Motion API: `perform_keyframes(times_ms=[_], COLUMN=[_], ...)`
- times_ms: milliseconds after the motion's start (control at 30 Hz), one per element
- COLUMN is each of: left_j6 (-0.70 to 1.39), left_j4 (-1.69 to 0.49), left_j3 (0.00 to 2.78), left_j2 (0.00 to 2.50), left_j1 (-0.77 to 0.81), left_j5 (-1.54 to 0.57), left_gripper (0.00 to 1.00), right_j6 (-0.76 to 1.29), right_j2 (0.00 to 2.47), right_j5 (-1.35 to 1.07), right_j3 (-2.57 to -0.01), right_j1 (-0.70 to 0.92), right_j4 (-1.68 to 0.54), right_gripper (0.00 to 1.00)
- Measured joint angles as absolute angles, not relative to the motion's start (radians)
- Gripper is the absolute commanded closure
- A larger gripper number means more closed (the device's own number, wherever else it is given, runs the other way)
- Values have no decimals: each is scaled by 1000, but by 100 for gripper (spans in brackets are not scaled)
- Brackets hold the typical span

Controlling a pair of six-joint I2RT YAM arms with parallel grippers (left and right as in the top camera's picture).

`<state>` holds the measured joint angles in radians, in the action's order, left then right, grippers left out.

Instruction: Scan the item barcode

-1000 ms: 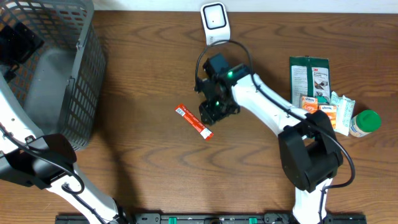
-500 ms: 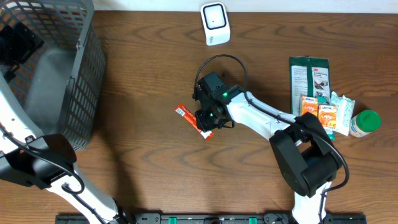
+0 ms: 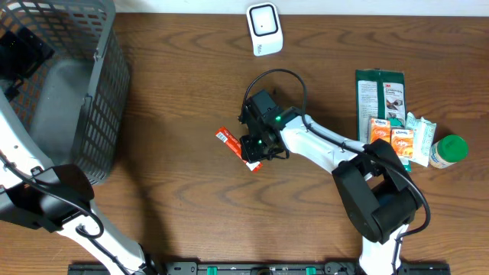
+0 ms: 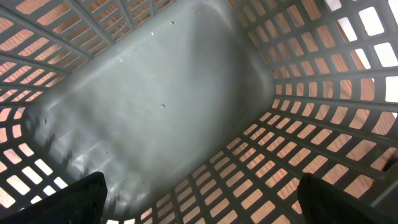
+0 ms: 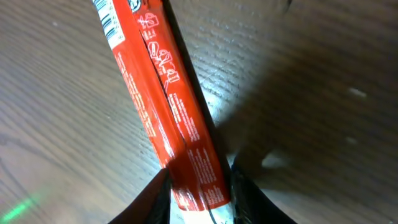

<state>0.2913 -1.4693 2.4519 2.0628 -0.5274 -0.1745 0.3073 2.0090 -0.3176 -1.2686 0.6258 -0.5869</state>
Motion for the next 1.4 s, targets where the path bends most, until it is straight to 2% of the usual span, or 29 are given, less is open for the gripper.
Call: perform_keyframes(times_ms=[133, 233, 500, 667, 767, 833, 1033, 1167, 1400], left_j6=[291, 291, 291, 291, 291, 291, 291, 291, 291], left_j4=[-1469, -1469, -1469, -1469, -1469, -1469, -1469, -1469, -1469], left_j3=[2452, 2452, 2452, 2452, 2452, 2452, 2452, 2452, 2452], left_j2=[2062, 2063, 2062, 2063, 2062, 2063, 2062, 2062, 2063], left_j1=[-527, -527, -527, -527, -527, -527, -527, -527, -527], left_j5=[-175, -175, -175, -175, -175, -175, -175, -175, -175], left_gripper=[2, 2, 2, 2, 2, 2, 2, 2, 2], right_j6=[337, 365, 397, 406, 399, 389, 340, 270, 41], right_j2=[2003, 1990, 1974, 1972, 1972, 1972, 1969, 1938, 1748], right_j5=[-274, -216, -99, -48, -26, -16, 67, 203, 529], right_j3=[-1256, -1237, -1216, -1215, -1214, -1214, -1235, -1235, -1242], right_j1=[639, 663, 718, 744, 755, 760, 772, 773, 791], right_j4=[-564, -537, -503, -496, -485, -480, -521, -542, -515], right_gripper=[80, 76, 75, 84, 99, 99, 99, 99, 99])
